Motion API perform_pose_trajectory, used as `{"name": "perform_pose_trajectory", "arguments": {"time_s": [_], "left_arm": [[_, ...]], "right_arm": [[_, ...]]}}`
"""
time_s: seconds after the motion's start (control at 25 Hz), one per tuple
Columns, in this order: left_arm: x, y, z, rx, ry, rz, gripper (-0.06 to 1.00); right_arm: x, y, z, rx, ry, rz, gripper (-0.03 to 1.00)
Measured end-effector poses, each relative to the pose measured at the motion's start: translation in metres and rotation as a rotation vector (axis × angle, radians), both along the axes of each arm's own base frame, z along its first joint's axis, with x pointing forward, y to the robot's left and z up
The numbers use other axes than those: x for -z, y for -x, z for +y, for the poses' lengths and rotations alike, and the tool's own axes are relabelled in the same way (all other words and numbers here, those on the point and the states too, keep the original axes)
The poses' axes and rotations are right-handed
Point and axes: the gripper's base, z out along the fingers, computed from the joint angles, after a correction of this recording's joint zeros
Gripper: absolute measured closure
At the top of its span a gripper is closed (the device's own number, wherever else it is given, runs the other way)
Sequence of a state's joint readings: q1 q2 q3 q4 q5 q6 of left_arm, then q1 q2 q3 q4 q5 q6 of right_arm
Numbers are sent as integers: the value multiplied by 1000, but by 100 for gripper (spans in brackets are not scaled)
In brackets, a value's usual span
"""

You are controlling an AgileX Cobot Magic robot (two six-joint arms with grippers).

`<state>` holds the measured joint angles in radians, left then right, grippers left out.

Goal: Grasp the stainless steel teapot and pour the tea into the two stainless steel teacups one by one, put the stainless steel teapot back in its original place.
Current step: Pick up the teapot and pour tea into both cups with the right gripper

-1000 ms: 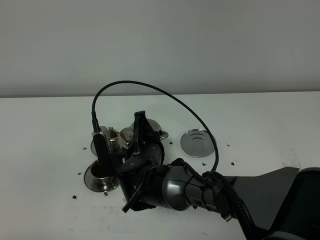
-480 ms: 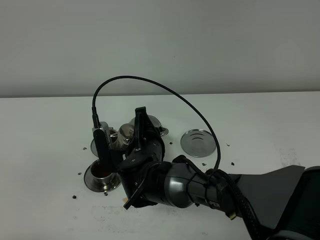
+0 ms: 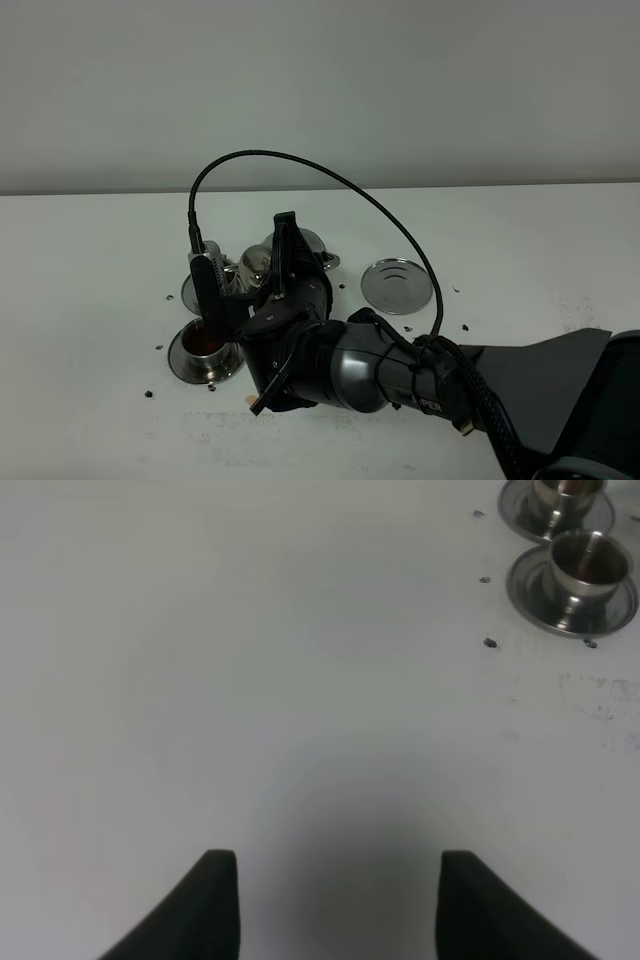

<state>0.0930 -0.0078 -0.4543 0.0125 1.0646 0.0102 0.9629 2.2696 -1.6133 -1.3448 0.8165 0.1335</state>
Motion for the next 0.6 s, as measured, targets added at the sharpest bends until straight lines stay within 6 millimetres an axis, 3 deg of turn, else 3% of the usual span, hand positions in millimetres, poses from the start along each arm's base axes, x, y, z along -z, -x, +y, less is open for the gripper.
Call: {"name": "perform_pose_trajectory", "arguments": {"time_s": [0.6], "left_arm": [[0,0,0,0,0,0,48]], "right_arm": [[-1,-1,0,-11,9,-17,77]]}}
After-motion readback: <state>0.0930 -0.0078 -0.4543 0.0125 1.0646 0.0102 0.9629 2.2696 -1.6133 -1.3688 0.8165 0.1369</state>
